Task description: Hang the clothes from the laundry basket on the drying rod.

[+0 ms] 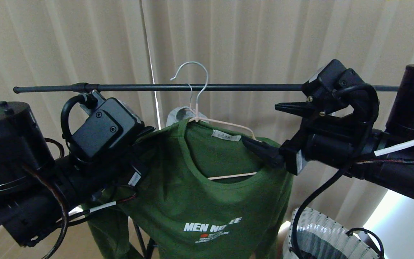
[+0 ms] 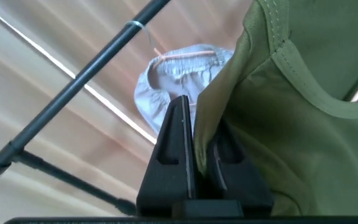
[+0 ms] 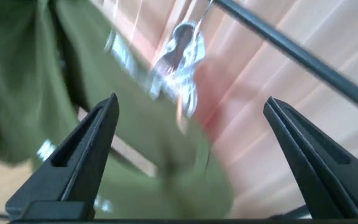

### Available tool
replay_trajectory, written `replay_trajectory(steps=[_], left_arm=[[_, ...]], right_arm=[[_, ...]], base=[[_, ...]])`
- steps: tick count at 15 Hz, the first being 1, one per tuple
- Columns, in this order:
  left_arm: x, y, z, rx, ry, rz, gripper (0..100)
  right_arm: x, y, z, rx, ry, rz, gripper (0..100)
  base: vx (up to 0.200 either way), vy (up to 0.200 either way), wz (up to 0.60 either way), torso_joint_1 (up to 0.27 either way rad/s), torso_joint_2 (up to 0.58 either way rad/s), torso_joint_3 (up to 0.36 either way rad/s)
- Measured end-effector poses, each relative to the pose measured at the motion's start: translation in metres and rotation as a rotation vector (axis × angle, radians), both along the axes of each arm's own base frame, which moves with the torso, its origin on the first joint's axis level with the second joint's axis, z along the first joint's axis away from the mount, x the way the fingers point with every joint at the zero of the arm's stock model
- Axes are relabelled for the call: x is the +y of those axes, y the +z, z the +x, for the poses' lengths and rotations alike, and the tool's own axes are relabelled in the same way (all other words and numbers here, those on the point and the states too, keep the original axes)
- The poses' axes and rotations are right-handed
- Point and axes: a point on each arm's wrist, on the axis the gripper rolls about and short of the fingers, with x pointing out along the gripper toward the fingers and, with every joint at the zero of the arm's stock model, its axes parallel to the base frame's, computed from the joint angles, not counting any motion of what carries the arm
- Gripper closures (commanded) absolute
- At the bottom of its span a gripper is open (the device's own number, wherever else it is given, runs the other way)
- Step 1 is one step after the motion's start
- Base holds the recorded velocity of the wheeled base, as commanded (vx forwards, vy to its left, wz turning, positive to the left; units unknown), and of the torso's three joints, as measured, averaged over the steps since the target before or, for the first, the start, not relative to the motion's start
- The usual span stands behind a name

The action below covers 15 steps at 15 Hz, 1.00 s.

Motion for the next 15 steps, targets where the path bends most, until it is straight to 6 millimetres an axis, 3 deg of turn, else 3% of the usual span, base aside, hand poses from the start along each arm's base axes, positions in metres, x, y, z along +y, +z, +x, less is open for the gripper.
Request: replay_trajectory(steps=[5,10,11,15], left_arm=[[-0.008,0.003,-0.006,-0.031,-0.044,-0.022,100],[-0.011,0.001,-0.009,-0.036,-0.062,-0.025,100],[-0.012,0.002,-0.01,-0.039,-0.066,-0.028,100],[-0.012,0.002,-0.011,-0.041,-0.071,-0.031,100]], right_arm=[[0.006,-0.003,0.017,0.005,-0.052,-0.011,0],[0.008,-0.004,0.023,0.009,-0.056,-0.014,0],[0.009,-0.005,0.023,0.011,-0.055,-0.016,100],[0.011,-0.009,0.024,0.023,-0.052,-0.023,100]], base=[[0.0,0.0,0.0,0.0,0.0,0.0],[0.0,0.0,0.0,0.0,0.0,0.0],[0.0,0.0,0.0,0.0,0.0,0.0],[0.0,0.0,0.0,0.0,0.0,0.0]])
